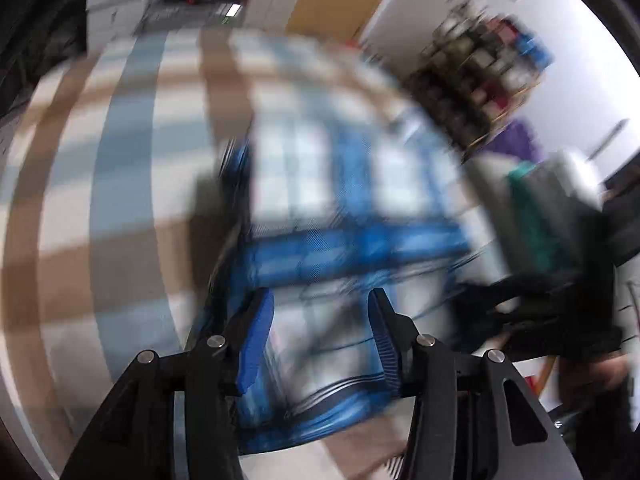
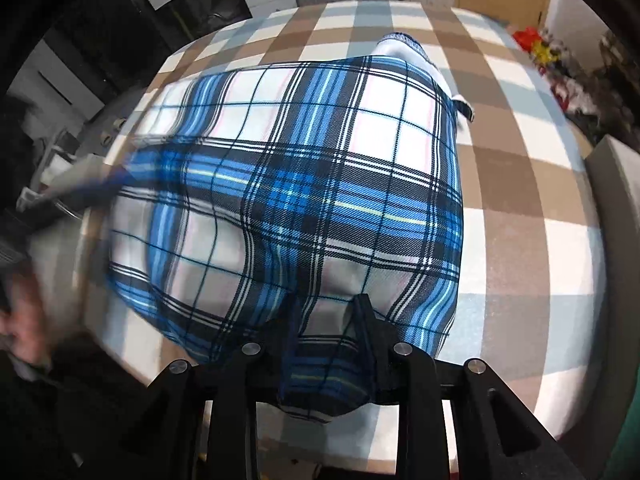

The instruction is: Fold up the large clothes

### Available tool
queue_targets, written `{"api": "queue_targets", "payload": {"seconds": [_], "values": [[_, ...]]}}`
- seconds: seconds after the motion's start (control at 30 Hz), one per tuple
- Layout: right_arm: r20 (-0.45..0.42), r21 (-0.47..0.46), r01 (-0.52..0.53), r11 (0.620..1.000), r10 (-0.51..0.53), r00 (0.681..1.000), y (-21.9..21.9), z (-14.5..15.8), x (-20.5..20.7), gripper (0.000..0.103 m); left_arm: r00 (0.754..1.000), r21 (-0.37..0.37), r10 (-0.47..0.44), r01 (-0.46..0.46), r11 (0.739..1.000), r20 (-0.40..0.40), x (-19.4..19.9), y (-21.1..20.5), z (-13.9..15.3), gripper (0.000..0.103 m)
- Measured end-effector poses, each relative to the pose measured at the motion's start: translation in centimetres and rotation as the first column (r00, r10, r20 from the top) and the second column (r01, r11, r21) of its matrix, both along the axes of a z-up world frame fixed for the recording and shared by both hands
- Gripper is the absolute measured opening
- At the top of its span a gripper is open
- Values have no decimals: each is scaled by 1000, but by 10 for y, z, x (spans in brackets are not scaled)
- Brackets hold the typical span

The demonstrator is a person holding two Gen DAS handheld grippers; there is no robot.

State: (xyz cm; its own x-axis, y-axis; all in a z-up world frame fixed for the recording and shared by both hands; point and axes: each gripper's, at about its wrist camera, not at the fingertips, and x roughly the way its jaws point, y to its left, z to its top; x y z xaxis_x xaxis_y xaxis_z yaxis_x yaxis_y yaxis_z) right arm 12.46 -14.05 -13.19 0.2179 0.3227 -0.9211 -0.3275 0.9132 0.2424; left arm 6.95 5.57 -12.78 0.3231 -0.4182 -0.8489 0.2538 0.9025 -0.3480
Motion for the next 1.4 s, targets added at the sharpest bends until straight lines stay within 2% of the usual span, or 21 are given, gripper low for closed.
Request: {"api": "queue_targets", "payload": {"seconds": [0.07, 0.17, 0.2, 0.23, 0.3, 0.37, 0.4, 0.43, 0.47, 0.53, 0.63, 0.7, 0.8, 0.87, 0.9, 0.97, 1.0, 1.1, 1.2, 1.3, 1.4], "values": [[19, 26, -3, 1000, 3, 1000, -6, 22, 4, 29, 998, -3, 45, -45, 999, -34, 3, 9, -23, 43], [139, 16, -7, 1000, 5, 990, -2, 65, 20, 34, 997, -8, 67, -67, 998, -26, 6, 16, -20, 43], [150, 9, -16, 1000, 14, 989, 3, 70, 26, 41, 997, -21, 78, -79, 997, -26, 5, 18, -20, 43], [153, -6, -32, 999, 33, 988, 12, 72, 35, 42, 997, -22, 80, -81, 996, -22, 4, 18, -20, 43], [132, -78, -58, 995, 68, 989, 33, 59, 52, 41, 997, 2, 71, -71, 997, -3, 2, 16, -17, 43], [65, -158, -79, 984, 90, 994, 49, 27, 62, 41, 997, 3, 74, -74, 997, -6, 1, 17, -15, 43], [27, -234, -99, 967, 109, 994, 60, 0, 68, 41, 997, 1, 77, -77, 997, -7, -4, 20, -15, 43], [21, -263, -106, 959, 116, 993, 62, -13, 72, 42, 996, 18, 84, -84, 996, 1, -5, 20, -14, 43], [33, -278, -103, 955, 116, 993, 65, -22, 72, 42, 995, 69, 95, -96, 993, 14, -6, 18, -13, 43], [43, -291, -84, 953, 100, 994, 69, -20, 73, 42, 994, 79, 108, -109, 991, 12, -5, 20, -15, 43], [29, -270, -96, 958, 108, 994, 60, 1, 69, 39, 991, 24, 125, -126, 992, 44, -14, 24, 1, 43], [48, -200, -95, 975, 107, 993, 48, 25, 57, 39, 989, 14, 123, -125, 992, 85, -19, 23, 11, 43], [23, -122, -174, 977, 178, 984, 40, 44, 27, 39, 989, -36, 106, -103, 994, 103, -24, 23, 19, 43], [-18, -99, -206, 973, 206, 978, 38, 39, 11, 38, 989, -33, 101, -98, 995, 108, -21, 11, 18, 43], [-67, -95, -233, 968, 228, 971, 36, 25, 0, 39, 989, -25, 90, -88, 996, 114, -22, 7, 18, 43], [-94, -149, -255, 955, 243, 965, 38, -5, -9, 39, 992, 6, 74, -75, 997, 105, -14, -9, 11, 43], [-83, -150, -241, 959, 231, 970, 36, -16, -11, 41, 994, 20, 64, -66, 998, 93, -11, -13, 5, 43], [-34, -98, -190, 977, 188, 982, 34, -14, -11, 45, 996, 87, 68, -73, 993, 61, 0, -17, -14, 48], [-39, -101, -197, 975, 194, 980, 33, -6, -12, 44, 994, 25, 111, -111, 993, 16, 7, -7, -20, 51], [-11, -79, -173, 982, 173, 985, 30, 26, 3, 41, 992, 2, 124, -124, 992, 6, 8, -1, -20, 52], [102, -76, -172, 982, 179, 979, 48, 63, 30, 41, 993, 15, 117, -117, 993, 16, 6, 1, -19, 52]]}}
